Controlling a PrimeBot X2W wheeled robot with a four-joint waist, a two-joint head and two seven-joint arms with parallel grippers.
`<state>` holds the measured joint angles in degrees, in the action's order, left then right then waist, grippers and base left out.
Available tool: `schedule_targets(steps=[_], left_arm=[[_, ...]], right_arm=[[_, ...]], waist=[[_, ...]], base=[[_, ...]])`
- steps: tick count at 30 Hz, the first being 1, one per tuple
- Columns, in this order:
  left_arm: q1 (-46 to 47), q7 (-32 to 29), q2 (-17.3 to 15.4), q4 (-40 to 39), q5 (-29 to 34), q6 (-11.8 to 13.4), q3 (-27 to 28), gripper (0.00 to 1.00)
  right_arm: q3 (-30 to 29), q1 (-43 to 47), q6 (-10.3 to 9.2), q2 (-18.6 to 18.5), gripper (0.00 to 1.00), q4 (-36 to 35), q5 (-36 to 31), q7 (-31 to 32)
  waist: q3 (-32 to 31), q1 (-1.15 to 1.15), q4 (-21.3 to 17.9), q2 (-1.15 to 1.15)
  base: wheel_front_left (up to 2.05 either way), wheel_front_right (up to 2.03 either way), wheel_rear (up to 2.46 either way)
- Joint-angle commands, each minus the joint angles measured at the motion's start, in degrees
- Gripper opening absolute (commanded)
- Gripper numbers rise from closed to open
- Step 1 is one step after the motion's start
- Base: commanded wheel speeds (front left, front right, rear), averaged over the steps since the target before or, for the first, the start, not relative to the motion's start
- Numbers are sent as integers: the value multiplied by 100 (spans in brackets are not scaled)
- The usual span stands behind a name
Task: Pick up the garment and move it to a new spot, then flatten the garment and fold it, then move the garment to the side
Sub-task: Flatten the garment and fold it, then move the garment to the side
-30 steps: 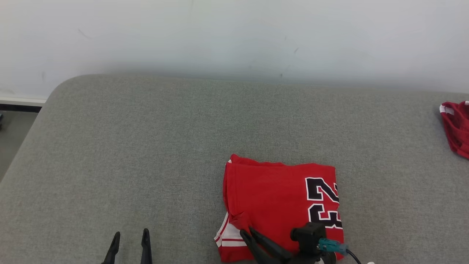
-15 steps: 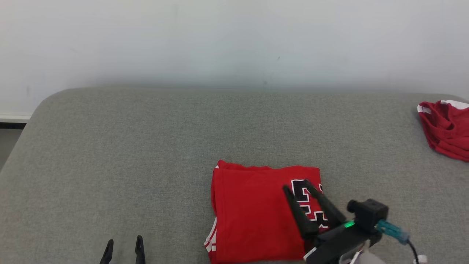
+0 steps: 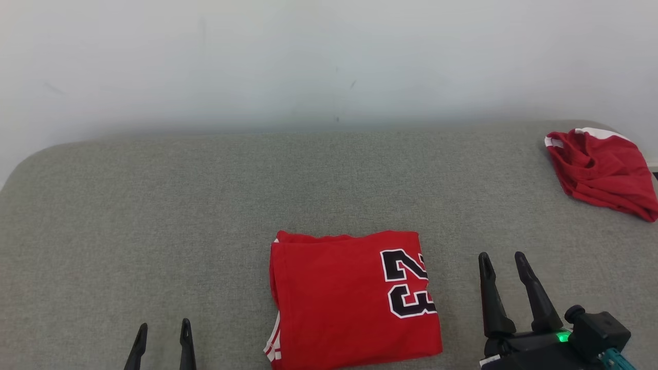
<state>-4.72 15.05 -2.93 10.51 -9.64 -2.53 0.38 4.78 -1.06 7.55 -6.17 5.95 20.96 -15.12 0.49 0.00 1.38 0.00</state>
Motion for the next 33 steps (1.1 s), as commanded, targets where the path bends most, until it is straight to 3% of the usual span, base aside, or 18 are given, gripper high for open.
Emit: schedule_targets(steps=[1, 14, 33], left_arm=[[-27, 16, 8, -41, 77, -6, 10, 100], [-43, 16, 8, -137, 241, 42, -34, 100], [-124, 16, 8, -41, 384, 47, -121, 100]], right_arm=[[-63, 82, -17, 46, 100, -54, -63, 3], [-111, 476, -17, 285, 100, 29, -704, 2], [97, 369, -17, 325, 100, 544, -893, 1]], waist=[[2, 0, -63, 0], [-10, 0, -147, 0], [-15, 0, -42, 0]], base=[[0, 0, 0], [0, 0, 0], [0, 0, 0]])
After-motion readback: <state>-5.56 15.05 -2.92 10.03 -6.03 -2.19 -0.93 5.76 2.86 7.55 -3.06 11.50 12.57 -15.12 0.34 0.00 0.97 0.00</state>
